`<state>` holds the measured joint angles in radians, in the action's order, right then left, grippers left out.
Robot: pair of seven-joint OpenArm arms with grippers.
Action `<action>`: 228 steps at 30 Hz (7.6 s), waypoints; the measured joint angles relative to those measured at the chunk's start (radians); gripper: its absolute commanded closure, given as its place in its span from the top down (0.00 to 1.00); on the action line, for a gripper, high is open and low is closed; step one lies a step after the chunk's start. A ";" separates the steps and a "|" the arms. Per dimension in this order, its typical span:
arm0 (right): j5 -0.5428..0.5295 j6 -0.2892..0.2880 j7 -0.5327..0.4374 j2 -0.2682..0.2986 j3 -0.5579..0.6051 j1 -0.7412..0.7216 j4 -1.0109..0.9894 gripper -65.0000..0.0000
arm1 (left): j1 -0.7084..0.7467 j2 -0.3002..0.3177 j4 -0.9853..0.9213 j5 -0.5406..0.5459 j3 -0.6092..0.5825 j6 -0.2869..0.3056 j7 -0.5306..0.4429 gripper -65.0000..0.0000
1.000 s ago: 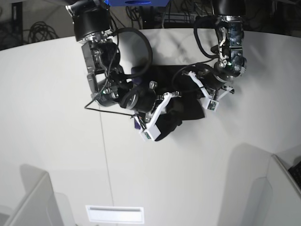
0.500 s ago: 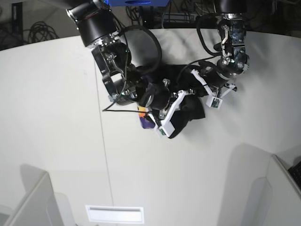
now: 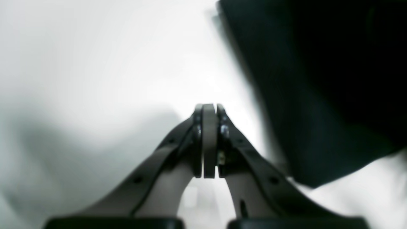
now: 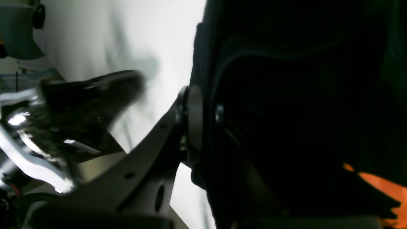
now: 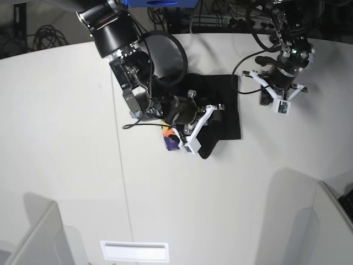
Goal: Fold the T-shirt properly
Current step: 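Release the left gripper and press the folded bundle with the right gripper, then release the bundle and lift the right gripper away, then grasp the folded shirt edge with the left gripper and rotate it, then drag the folded shirt with the left gripper to square it on the table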
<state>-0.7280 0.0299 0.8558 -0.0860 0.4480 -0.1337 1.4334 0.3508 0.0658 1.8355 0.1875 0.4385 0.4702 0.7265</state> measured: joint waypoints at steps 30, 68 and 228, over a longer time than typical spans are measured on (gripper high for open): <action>-0.082 0.007 0.009 -0.030 0.257 -0.083 0.072 0.50 | -0.029 0.004 0.005 -0.003 0.559 0.223 0.209 0.00; -0.146 -0.002 0.007 0.303 -0.111 0.152 0.350 0.00 | -0.103 -0.047 -0.154 0.533 0.099 0.118 0.204 0.92; -0.143 -0.003 -0.140 0.298 -0.721 0.629 0.458 0.00 | -0.786 0.108 -0.179 -0.180 -0.917 0.235 -0.029 0.86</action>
<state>-0.8711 0.0273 0.7162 0.2123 -0.2729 0.4950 1.8912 -0.4355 0.1741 1.6569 0.0078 -0.4786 0.7048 0.6971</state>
